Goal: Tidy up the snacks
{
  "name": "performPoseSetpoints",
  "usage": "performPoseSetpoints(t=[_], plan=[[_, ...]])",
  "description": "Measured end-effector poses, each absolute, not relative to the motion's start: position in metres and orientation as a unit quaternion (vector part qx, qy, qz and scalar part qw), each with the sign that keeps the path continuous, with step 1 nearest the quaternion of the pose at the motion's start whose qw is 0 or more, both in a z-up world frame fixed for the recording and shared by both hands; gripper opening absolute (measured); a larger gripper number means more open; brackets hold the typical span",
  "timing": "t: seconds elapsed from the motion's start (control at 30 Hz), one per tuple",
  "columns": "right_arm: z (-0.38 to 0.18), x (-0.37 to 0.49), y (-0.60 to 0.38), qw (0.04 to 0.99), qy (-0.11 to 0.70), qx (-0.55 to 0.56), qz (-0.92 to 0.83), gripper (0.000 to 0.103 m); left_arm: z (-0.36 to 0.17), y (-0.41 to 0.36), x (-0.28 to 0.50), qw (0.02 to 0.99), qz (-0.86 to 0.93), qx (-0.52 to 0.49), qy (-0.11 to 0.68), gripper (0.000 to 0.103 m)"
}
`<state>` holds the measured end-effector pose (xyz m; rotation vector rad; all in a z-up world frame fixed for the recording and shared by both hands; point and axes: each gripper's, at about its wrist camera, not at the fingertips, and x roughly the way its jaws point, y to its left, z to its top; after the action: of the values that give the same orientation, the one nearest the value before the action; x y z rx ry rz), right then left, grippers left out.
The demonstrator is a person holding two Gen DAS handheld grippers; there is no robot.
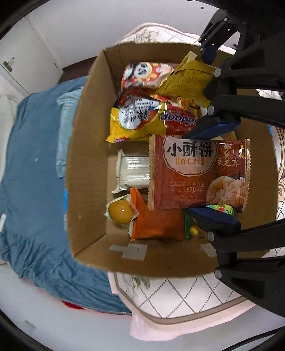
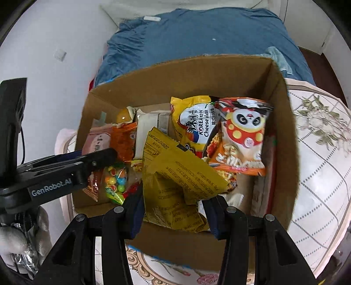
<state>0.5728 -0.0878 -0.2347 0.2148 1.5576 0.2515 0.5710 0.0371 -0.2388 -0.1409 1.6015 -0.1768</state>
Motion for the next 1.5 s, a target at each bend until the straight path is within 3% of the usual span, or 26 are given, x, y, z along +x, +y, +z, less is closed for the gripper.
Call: performPoseSetpoints(t=[0.07,0.13,0.17,0.2,0.4,0.6,0.7,1.03,1.5], plan=[[-0.245,0.577,-0.086,0.687,0.711,0.095,0.121,0.053,-0.250,0.038,0.572,0.678,-0.077,-0.069,0.728,0.056],[-0.254,0.581,-0.086,0.676,0.723,0.086,0.118,0.064,-0.256,0.037,0.574,0.674,-0.082,-0.073,0.731,0.061],[-0.256,0.581,-0.087,0.676,0.724,0.082,0.114,0.083,-0.258,0.038,0.574,0.675,-0.079,-0.070,0.730,0.072],[-0.257,0.581,-0.088,0.679,0.722,0.076,0.110,0.094,-0.258,0.038,0.574,0.678,-0.079,-0.066,0.728,0.083],[-0.249,0.580,-0.092,0.694,0.713,0.049,0.088,0.094,-0.252,0.039,0.573,0.693,-0.071,-0.062,0.715,0.092],[-0.237,0.573,-0.097,0.707,0.703,0.033,0.071,0.095,-0.237,0.039,0.562,0.708,-0.070,-0.063,0.700,0.093],[-0.231,0.566,-0.102,0.714,0.698,0.022,0.054,0.098,-0.230,0.042,0.555,0.720,-0.064,-0.070,0.687,0.098],[-0.201,0.538,-0.126,0.741,0.670,0.040,0.038,0.098,-0.204,0.050,0.519,0.750,-0.046,-0.072,0.656,0.099],[-0.114,0.429,-0.139,0.824,0.564,0.034,0.041,0.098,-0.108,0.040,0.400,0.842,-0.013,-0.042,0.538,0.099]])
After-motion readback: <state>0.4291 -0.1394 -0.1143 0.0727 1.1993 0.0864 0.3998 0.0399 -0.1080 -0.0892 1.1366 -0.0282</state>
